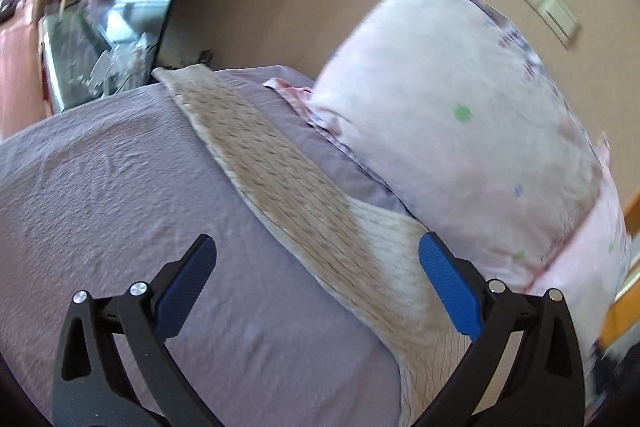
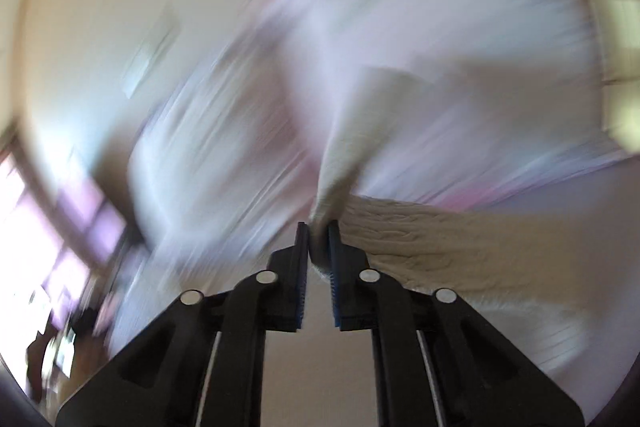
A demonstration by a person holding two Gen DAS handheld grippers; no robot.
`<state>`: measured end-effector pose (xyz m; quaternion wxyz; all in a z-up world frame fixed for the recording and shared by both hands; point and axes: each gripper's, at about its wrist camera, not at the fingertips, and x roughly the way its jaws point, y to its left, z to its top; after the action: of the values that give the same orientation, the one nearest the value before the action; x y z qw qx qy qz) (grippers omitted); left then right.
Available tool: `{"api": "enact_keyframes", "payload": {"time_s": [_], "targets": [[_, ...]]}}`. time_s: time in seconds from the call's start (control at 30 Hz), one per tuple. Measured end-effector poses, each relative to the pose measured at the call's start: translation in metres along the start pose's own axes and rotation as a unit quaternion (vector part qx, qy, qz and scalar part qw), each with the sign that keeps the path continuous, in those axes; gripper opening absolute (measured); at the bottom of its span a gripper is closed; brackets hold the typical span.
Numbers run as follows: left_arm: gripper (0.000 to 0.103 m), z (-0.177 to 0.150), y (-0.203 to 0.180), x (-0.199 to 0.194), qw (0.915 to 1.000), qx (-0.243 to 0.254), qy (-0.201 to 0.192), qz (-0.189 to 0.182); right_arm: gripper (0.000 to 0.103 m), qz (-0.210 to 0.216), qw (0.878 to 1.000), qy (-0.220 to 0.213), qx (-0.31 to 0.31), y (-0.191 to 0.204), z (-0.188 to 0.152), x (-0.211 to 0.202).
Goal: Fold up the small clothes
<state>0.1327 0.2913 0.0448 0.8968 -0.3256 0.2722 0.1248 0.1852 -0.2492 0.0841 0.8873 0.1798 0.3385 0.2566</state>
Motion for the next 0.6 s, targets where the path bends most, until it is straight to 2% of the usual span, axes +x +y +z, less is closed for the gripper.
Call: {"api": "enact_keyframes", "payload": {"time_s": [0.07, 0.1, 0.13, 0.17, 0.2, 0.3, 0.4, 0.57, 0.6], "targets": [[0.092, 0.008, 0.011, 0.008, 0.9997, -0.022, 0.004, 0.005, 0.035, 0.035, 0.998, 0.054, 0.003, 0.016, -0.019, 0.030], [0.084, 0.014, 0.018, 0.013, 0.9994, -0.033, 0.005, 0.009, 0.042, 0.040, 0.998, 0.055, 0.010, 0.017, -0.024, 0.032], [0.081, 0.019, 0.023, 0.017, 0.9991, -0.041, 0.005, 0.007, 0.048, 0.037, 0.998, 0.049, 0.015, 0.015, -0.025, 0.029], [0.079, 0.024, 0.028, 0.021, 0.9988, -0.048, 0.008, 0.004, 0.059, 0.027, 0.999, 0.034, 0.023, 0.008, -0.023, 0.022], [0.073, 0.030, 0.035, 0.030, 0.9981, -0.061, 0.013, 0.004, 0.067, 0.018, 0.999, 0.021, 0.031, 0.001, -0.022, 0.011], [0.059, 0.045, 0.054, 0.052, 0.9938, -0.106, 0.030, 0.013, 0.070, -0.016, 0.998, -0.011, 0.051, -0.023, -0.018, -0.021], [0.049, 0.057, 0.076, 0.072, 0.9847, -0.166, 0.051, 0.011, 0.075, -0.057, 0.995, -0.039, 0.070, -0.044, -0.022, -0.045], [0.039, 0.078, 0.095, 0.088, 0.9774, -0.207, 0.041, 0.017, 0.076, -0.092, 0.989, -0.061, 0.100, -0.066, -0.038, -0.072], [0.032, 0.083, 0.099, 0.092, 0.9761, -0.213, 0.041, 0.021, 0.076, -0.095, 0.988, -0.064, 0.105, -0.070, -0.041, -0.076]]}}
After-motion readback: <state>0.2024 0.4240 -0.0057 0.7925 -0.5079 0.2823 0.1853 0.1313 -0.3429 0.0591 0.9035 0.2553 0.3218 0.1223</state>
